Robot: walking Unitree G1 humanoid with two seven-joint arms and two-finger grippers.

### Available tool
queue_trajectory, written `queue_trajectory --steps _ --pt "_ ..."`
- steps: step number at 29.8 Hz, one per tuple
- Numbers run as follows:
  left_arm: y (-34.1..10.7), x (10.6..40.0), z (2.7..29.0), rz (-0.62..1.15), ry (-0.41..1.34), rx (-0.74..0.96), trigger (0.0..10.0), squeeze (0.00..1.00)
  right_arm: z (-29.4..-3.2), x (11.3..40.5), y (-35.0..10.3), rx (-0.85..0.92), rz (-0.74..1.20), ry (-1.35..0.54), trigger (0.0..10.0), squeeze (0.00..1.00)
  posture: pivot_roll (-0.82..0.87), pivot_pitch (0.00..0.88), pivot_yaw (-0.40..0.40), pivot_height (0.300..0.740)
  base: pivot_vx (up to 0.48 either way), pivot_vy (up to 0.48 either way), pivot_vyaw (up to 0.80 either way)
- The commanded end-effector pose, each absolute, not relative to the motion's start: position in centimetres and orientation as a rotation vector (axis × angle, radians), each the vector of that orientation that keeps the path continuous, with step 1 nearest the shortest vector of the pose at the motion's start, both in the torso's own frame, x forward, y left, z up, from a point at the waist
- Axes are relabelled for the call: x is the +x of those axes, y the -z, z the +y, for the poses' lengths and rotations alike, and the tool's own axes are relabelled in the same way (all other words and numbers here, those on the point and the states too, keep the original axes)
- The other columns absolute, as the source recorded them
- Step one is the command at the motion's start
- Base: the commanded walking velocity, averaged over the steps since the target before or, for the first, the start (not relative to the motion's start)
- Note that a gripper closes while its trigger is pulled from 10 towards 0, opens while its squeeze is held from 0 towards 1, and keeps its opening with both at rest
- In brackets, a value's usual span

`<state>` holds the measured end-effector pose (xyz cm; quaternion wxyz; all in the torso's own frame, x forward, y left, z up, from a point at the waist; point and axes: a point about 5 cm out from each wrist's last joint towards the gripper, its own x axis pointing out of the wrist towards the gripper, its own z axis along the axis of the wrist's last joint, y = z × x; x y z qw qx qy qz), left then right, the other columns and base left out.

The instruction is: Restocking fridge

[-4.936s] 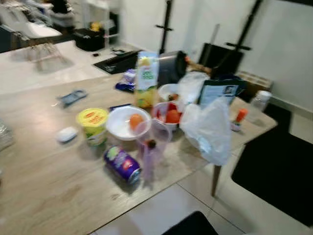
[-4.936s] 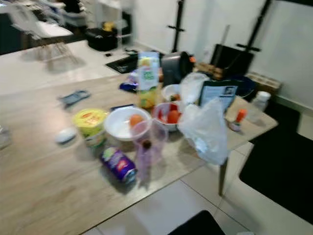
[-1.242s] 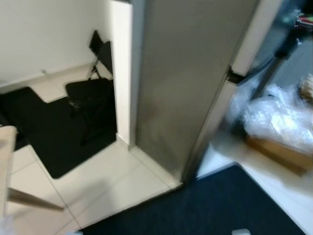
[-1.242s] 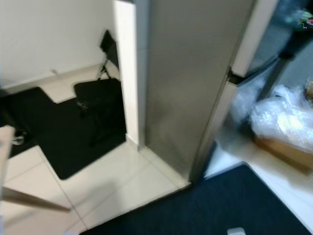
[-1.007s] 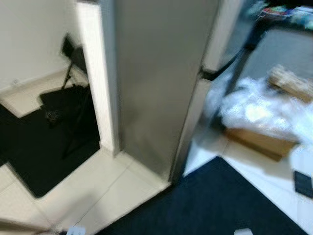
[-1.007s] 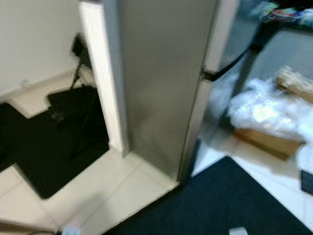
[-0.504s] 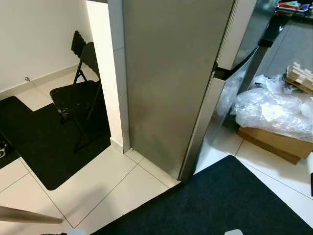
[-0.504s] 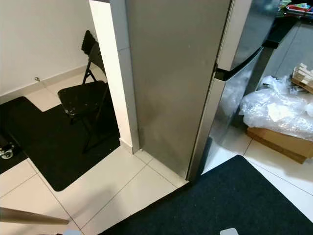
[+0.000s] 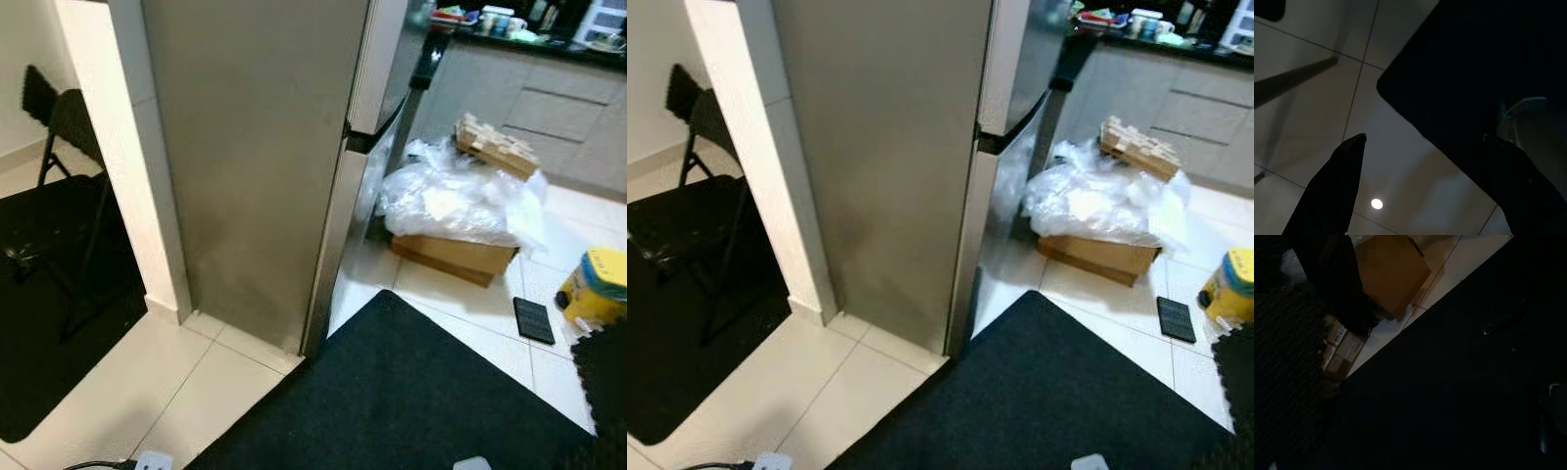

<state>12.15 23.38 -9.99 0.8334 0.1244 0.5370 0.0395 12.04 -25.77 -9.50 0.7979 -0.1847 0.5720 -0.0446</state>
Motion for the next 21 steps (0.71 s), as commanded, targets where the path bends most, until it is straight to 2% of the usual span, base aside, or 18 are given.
queue_trajectory --steps 1,14,21 --pt "10.11 11.72 23.50 1.158 -0.082 0.274 10.0 0.00 -25.72 12.66 9.30 -0.414 1.206 0.085 10.0 0.00 0.06 0.000 -0.054 0.740 0.000 0.000 0.00" --pt "10.23 10.87 23.98 1.173 -0.143 0.226 10.0 0.00 -25.85 12.60 9.28 -0.452 1.204 0.050 10.0 0.00 0.06 0.000 -0.018 0.740 0.000 0.000 0.00" --pt "10.08 11.28 24.10 1.168 -0.084 0.272 10.0 0.00 -25.17 12.05 9.65 -0.420 1.217 0.055 10.0 0.00 0.08 0.000 -0.012 0.740 0.000 0.000 0.00"
